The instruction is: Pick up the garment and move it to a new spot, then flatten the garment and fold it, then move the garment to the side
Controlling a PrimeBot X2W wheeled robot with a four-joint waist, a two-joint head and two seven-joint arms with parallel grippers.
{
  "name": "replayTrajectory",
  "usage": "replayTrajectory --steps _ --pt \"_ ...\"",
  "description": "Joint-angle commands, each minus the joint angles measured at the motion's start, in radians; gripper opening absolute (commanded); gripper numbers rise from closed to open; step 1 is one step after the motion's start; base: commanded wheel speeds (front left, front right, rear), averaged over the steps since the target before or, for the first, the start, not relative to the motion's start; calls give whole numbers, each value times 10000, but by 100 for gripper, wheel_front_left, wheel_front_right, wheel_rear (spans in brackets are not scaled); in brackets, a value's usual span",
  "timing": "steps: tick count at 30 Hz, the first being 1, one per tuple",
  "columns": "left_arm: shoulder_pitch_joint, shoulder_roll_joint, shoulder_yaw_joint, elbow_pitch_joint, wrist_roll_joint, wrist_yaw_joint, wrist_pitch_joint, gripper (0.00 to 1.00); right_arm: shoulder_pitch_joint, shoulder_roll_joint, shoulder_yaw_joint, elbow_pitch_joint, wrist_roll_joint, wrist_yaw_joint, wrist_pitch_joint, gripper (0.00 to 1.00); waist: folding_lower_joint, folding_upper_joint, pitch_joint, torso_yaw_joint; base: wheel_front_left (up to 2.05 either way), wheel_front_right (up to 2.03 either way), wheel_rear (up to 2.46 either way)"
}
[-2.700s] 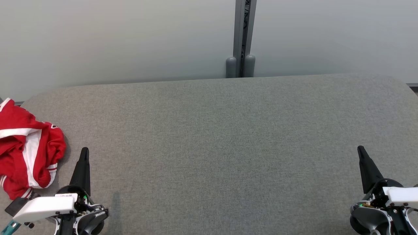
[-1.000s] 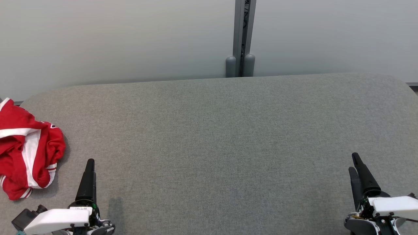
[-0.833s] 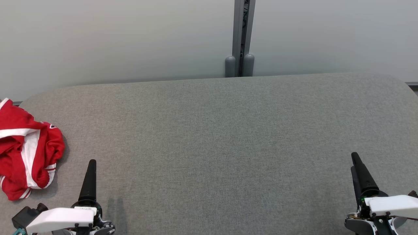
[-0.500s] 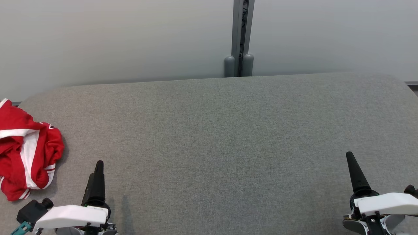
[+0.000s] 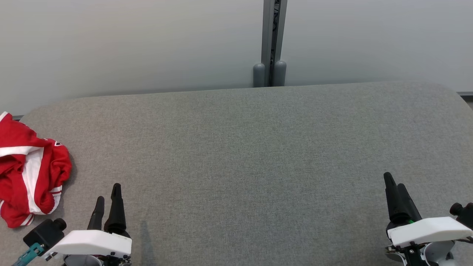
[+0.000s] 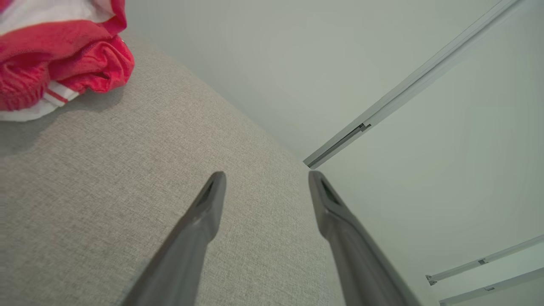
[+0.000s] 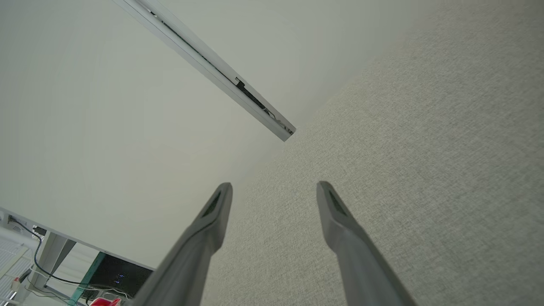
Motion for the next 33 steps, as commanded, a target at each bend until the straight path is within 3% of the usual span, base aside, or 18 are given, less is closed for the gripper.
replayTrajectory --steps 1,33 --pt "-151 91 -40 -120 375 55 -90 100 -244 -99 28 -95 -374 15 -142 100 0 -1 0 -2 0 0 0" --pt "-6 347 -657 128 4105 842 -987 100 -321 -129 337 234 -4214 19 -1038 100 0 -1 -22 -54 0 0 0"
